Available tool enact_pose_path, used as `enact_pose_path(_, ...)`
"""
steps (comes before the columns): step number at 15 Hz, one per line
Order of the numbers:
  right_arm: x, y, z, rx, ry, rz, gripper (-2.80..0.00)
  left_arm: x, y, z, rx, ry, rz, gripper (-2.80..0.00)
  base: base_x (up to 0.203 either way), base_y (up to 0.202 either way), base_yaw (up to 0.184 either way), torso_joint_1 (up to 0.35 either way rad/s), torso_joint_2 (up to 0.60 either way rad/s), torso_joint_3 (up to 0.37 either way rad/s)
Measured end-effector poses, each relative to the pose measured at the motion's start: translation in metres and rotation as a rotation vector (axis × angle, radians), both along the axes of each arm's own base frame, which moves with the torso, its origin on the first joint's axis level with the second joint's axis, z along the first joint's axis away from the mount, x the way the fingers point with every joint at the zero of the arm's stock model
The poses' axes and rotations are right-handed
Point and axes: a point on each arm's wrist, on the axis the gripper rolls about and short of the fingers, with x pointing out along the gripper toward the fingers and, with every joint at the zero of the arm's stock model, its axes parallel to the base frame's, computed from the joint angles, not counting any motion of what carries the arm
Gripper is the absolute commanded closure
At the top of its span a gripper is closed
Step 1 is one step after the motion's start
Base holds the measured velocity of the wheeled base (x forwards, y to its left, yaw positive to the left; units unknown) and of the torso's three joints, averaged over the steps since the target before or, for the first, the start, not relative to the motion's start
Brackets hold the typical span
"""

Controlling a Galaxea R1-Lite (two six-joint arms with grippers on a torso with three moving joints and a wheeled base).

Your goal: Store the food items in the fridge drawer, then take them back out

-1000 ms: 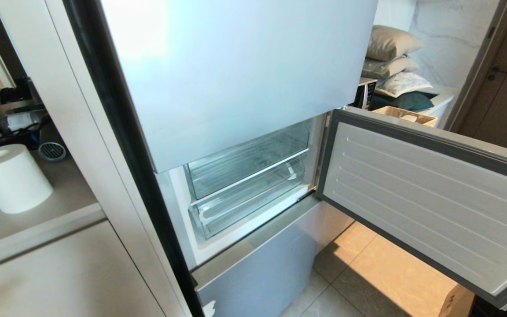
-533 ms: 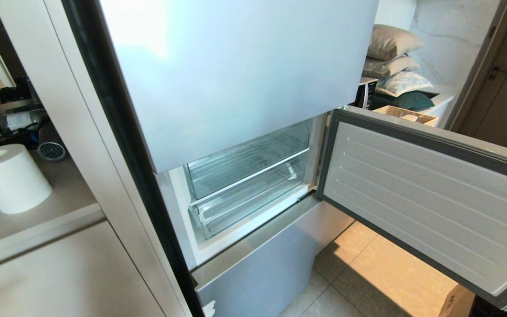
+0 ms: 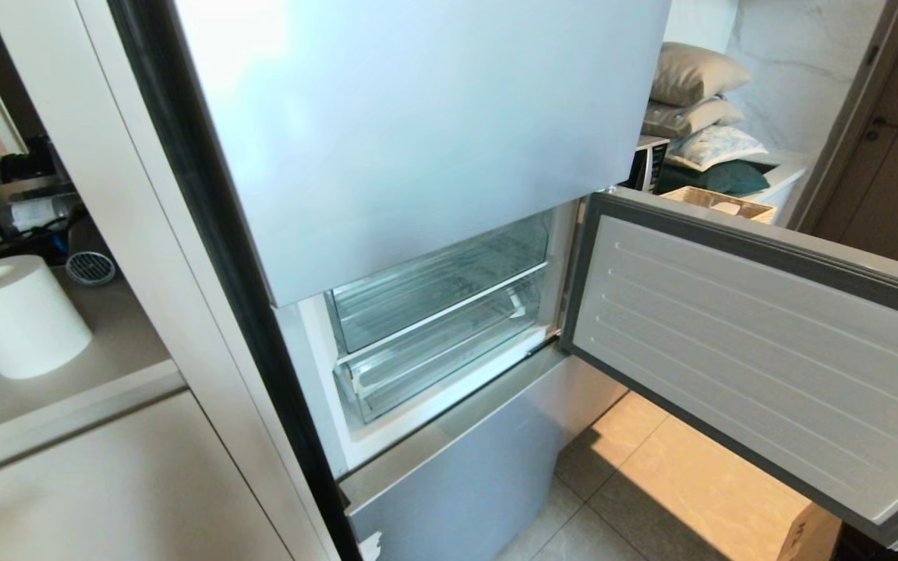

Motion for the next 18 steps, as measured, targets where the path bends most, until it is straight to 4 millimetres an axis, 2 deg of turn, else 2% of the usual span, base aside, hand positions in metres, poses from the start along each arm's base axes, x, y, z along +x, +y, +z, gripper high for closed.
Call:
enact_pose_path(5,0.014,-0.041,-0.017,0.086,0.015,0.030,0.00,0.000,0.000,0.000,0.000,0.000,0.000,0.00,0.000,0.000,0.000,0.000,0.00,0.000)
enact_pose_path(9,0.028,-0.063,-0.028,0.200,-0.035,0.206,0.00,0.000,0.000,0.000,0.000,0.000,0.000,0.00,0.000,0.000,0.000,0.000,0.00,0.000)
enact_pose_path(14,0.037,-0.073,-0.038,0.332,-0.082,0.398,0.00,0.000,0.000,0.000,0.000,0.000,0.000,0.00,0.000,0.000,0.000,0.000,0.00,0.000)
enact_pose_path(18,0.033,-0.064,-0.043,0.390,-0.074,0.503,0.00,0.000,0.000,0.000,0.000,0.000,0.000,0.00,0.000,0.000,0.000,0.000,0.00,0.000)
